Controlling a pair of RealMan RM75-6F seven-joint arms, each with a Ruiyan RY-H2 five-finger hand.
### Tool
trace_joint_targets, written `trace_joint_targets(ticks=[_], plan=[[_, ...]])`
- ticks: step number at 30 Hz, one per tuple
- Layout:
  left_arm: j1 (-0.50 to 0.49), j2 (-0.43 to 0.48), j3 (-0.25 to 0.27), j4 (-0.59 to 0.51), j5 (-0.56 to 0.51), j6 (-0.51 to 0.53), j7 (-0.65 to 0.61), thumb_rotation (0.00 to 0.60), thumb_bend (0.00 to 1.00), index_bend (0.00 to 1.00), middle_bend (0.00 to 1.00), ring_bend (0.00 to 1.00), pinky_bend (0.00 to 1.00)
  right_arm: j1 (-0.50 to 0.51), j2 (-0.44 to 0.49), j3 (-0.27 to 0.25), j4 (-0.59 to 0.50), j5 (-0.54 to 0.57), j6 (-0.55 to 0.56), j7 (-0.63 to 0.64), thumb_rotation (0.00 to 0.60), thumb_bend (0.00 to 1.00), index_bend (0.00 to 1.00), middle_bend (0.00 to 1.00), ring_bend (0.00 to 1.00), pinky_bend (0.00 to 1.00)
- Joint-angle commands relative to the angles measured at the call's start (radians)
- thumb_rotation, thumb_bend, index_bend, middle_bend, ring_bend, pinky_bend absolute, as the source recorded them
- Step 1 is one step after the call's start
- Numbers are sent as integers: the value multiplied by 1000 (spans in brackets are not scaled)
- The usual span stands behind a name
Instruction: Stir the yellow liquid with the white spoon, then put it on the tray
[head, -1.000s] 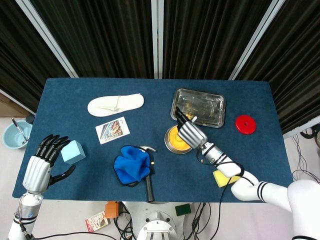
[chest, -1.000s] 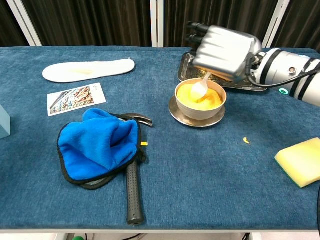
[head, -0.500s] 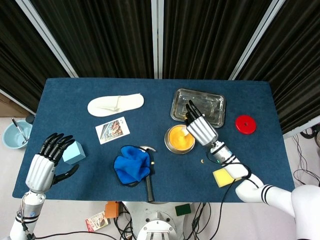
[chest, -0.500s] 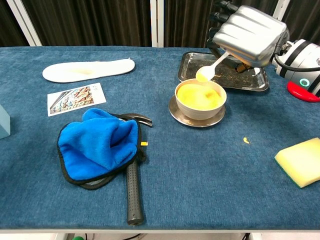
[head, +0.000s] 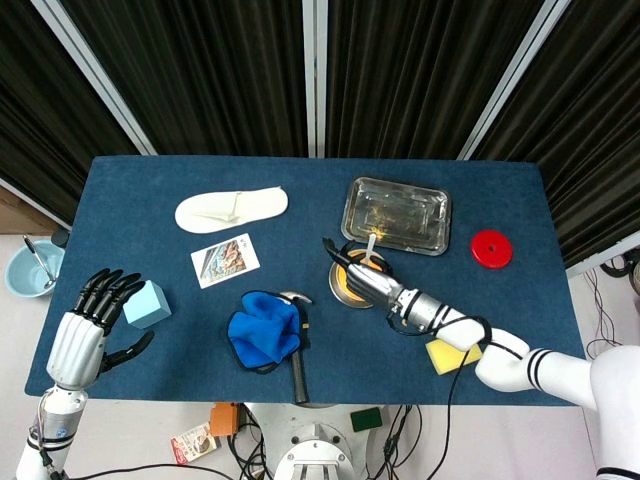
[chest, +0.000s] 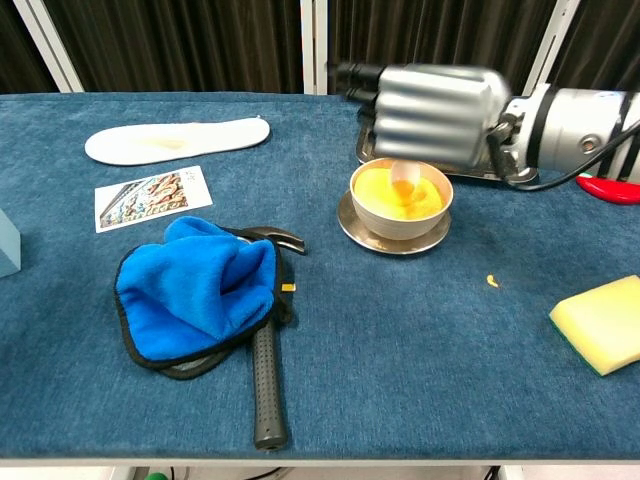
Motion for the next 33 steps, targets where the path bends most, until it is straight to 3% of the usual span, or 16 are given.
trace_joint_targets(ticks=[1, 17, 25, 33], plan=[[2, -1, 2, 8, -4, -2, -5, 600, 167, 169, 161, 112, 117, 36, 24, 17, -42, 8, -66, -76, 600, 477, 767, 360, 111, 0], [1, -13, -6, 20, -17, -8, -6, 600, 168, 169, 162, 112, 117, 69, 39, 71, -79, 90, -174, -288, 600, 462, 791, 369, 86, 0], [2, -16, -4, 21, -18, -11, -6, 600, 168, 168, 162, 112, 117, 33, -12, 107, -92, 174, -114, -415, 600, 456, 833, 370, 86, 0], [3, -20, -3, 32, -20, -10, -16, 600, 168, 168, 162, 112, 117, -15, -61, 97, -92, 254, -38, -538, 600, 455, 860, 369, 89, 0]])
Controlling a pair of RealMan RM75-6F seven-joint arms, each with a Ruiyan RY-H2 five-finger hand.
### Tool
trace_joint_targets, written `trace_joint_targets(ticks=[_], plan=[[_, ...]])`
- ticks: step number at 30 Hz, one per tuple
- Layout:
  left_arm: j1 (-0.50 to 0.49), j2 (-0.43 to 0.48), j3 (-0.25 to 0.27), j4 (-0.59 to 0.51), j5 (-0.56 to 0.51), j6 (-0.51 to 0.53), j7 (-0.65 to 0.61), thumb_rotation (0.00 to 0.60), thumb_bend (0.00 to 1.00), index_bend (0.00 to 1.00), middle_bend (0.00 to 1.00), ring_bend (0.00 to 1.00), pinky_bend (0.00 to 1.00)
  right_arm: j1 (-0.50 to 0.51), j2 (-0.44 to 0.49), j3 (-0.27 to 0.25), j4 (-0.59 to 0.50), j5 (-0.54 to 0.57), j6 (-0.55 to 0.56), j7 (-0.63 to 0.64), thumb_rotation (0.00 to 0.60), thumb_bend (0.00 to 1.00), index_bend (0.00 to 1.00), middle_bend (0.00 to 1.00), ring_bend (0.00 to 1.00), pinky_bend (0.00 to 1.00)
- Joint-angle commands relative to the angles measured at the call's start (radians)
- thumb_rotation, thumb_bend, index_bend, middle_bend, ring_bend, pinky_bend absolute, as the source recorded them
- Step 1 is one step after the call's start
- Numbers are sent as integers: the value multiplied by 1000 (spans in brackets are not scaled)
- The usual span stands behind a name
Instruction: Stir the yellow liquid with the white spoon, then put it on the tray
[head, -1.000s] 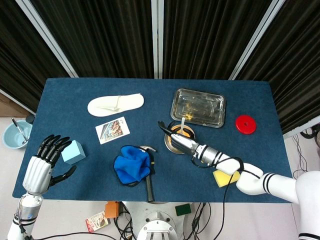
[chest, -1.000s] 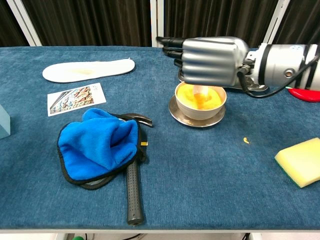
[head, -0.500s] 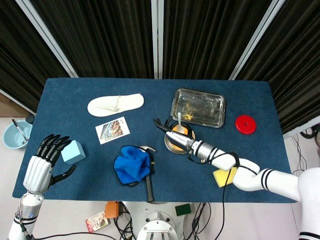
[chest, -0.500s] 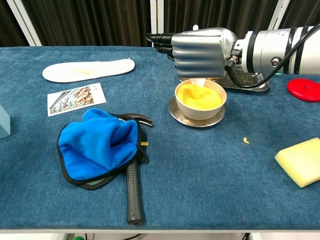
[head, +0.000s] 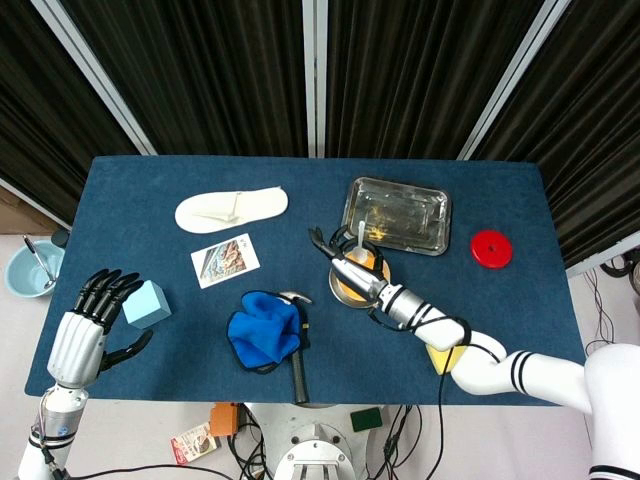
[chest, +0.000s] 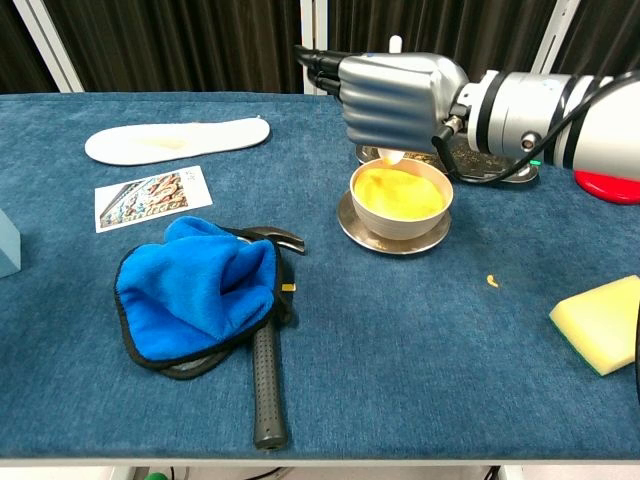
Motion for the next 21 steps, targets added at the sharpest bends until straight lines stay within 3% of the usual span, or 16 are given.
trace_joint_targets(ticks=[1, 8, 21], plan=[[0, 0, 0, 2, -1, -1, -2, 600, 168, 169, 162, 112, 117, -17, -17, -6, 5, 17, 35, -36, 600, 455, 863, 369, 91, 0], [-3, -4, -2, 0, 1, -1, 0, 600, 168, 169, 162, 112, 117, -7, -12, -26, -7, 63, 16, -79, 600, 456, 941, 381, 94, 0], [1, -8, -1, 7, -5, 1, -7, 600, 168, 169, 162, 112, 118, 4, -49, -48, 23, 53, 82, -35, 600, 461, 946, 387, 95, 0]])
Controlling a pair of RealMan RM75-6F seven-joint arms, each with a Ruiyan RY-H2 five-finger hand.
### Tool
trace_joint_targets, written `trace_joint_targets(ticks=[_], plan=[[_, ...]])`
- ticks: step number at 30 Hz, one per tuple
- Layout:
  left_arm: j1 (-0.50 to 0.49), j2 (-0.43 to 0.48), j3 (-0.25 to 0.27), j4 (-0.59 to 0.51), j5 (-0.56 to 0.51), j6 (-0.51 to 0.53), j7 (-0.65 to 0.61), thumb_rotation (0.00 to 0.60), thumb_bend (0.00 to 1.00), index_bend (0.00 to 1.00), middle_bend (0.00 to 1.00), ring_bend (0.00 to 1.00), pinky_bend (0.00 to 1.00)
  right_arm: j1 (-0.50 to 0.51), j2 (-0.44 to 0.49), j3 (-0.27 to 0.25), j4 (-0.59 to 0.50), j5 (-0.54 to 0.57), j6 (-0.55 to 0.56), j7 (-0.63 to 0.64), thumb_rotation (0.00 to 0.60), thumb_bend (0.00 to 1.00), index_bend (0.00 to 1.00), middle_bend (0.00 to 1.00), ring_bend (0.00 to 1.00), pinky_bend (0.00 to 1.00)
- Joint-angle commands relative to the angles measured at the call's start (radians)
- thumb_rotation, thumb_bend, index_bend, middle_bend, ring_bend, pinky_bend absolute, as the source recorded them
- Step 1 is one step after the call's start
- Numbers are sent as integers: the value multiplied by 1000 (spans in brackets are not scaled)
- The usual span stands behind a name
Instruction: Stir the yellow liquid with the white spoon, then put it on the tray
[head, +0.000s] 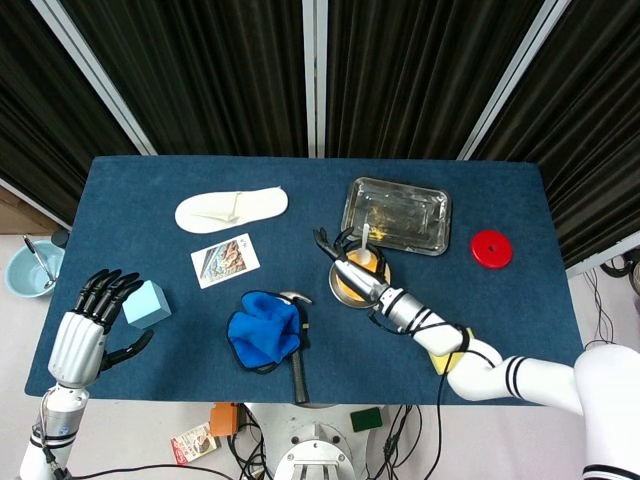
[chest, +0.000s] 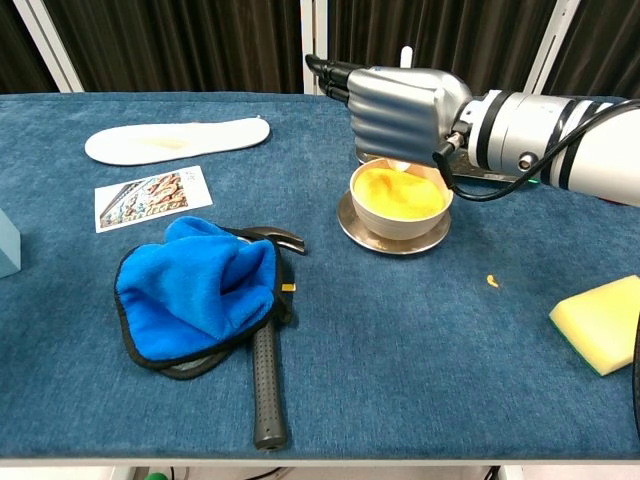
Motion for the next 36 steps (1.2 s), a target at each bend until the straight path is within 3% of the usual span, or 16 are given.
trace_joint_targets(ticks=[1, 8, 16, 21, 28, 32, 36], plan=[[0, 1, 0, 1, 0, 1, -1, 600, 168, 169, 162, 112, 118, -4, -20, -12, 11, -8, 26, 10, 600, 461, 946, 387, 95, 0], [2, -1, -1, 8, 0, 6, -7, 600, 168, 169, 162, 112, 118, -11, -35, -37, 42, -56, 76, -16, 600, 466, 950, 389, 96, 0], [3, -4, -3, 15, -2, 10, -13, 600, 168, 169, 161, 112, 119, -49, -48, -35, 87, -92, 170, 131, 600, 463, 953, 389, 112, 0], [-1, -6, -8, 12, -5, 8, -17, 600, 168, 169, 162, 112, 118, -74, -87, -81, 157, -170, 227, 223, 600, 462, 978, 413, 144, 0], [-1, -2, -5, 0, 5, 10, 2, 600, 168, 169, 162, 112, 117, -99, -123, -33, 203, -125, 249, 344, 600, 461, 985, 416, 148, 0], [-1, 2, -8, -6, -2, 8, 1, 600, 168, 169, 162, 112, 116, -78, -116, -89, 288, -256, 293, 414, 600, 462, 975, 416, 148, 0], [-6, -2, -7, -9, 4, 1, 9, 600, 168, 169, 162, 112, 118, -96, -157, -85, 354, -258, 312, 456, 600, 463, 974, 421, 148, 0]])
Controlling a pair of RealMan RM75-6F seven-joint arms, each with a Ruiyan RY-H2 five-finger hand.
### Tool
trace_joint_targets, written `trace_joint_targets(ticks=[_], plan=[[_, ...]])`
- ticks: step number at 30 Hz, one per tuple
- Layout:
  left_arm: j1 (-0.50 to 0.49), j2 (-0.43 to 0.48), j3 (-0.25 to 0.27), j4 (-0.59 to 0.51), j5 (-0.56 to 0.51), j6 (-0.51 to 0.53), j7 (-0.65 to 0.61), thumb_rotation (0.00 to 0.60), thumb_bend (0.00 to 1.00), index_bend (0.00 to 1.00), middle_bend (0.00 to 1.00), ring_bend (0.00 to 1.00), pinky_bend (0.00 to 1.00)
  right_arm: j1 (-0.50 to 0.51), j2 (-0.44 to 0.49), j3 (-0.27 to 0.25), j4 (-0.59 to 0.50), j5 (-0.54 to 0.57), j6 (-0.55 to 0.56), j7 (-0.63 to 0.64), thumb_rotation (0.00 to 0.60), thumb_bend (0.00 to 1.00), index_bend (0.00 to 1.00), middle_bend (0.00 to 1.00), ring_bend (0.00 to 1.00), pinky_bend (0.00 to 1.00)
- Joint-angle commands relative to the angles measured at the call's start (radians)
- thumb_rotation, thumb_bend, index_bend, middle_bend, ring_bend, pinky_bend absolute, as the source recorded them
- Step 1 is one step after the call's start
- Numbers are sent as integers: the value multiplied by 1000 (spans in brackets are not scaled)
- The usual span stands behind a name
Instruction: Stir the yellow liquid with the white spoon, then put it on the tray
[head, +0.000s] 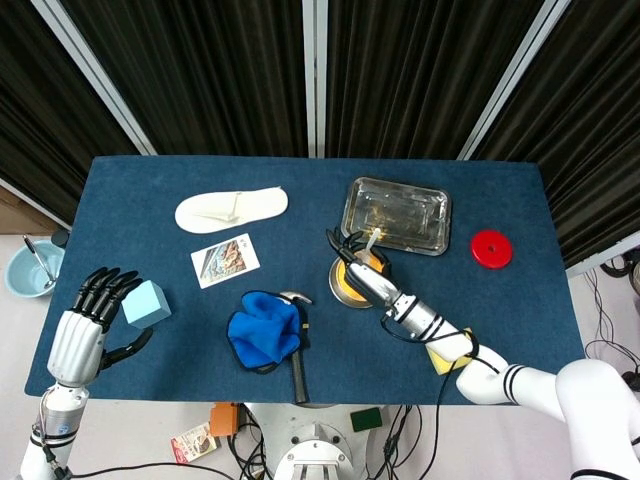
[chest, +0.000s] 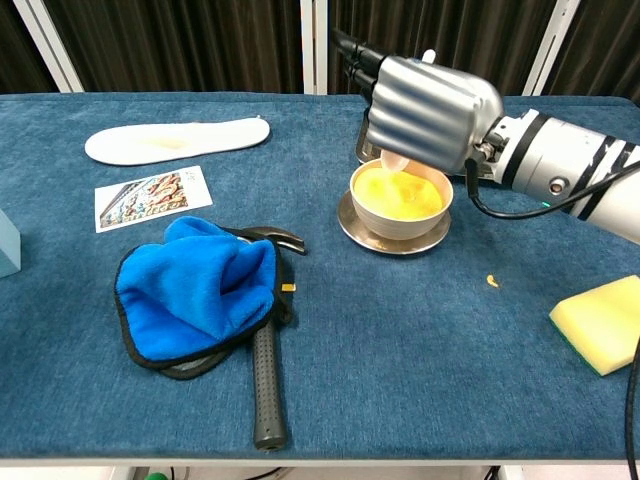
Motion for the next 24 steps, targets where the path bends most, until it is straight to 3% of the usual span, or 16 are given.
trace_joint_targets(ticks=[1, 7, 15, 21, 24], plan=[[-3, -1, 2, -2, 3, -5, 6, 600, 168, 169, 162, 112, 118, -16, -47, -8, 94, -23, 38, 84, 600, 463, 974, 425, 149, 0], [-2, 10, 2, -13, 4, -6, 14, 600, 168, 169, 162, 112, 118, -60, -94, 72, 92, 96, 34, 191, 600, 463, 973, 427, 151, 0], [0, 15, 3, -18, -1, -9, 15, 600, 168, 169, 162, 112, 119, -108, -84, 231, -46, 306, 38, 362, 600, 462, 960, 422, 151, 0], [-2, 13, 3, -22, 1, -12, 17, 600, 167, 169, 162, 112, 117, -112, -54, 331, -126, 486, -16, 405, 600, 462, 941, 408, 147, 0], [-3, 11, 4, -23, 2, -14, 20, 600, 167, 169, 162, 112, 118, -96, -65, 366, -102, 585, -62, 416, 600, 462, 934, 403, 146, 0]])
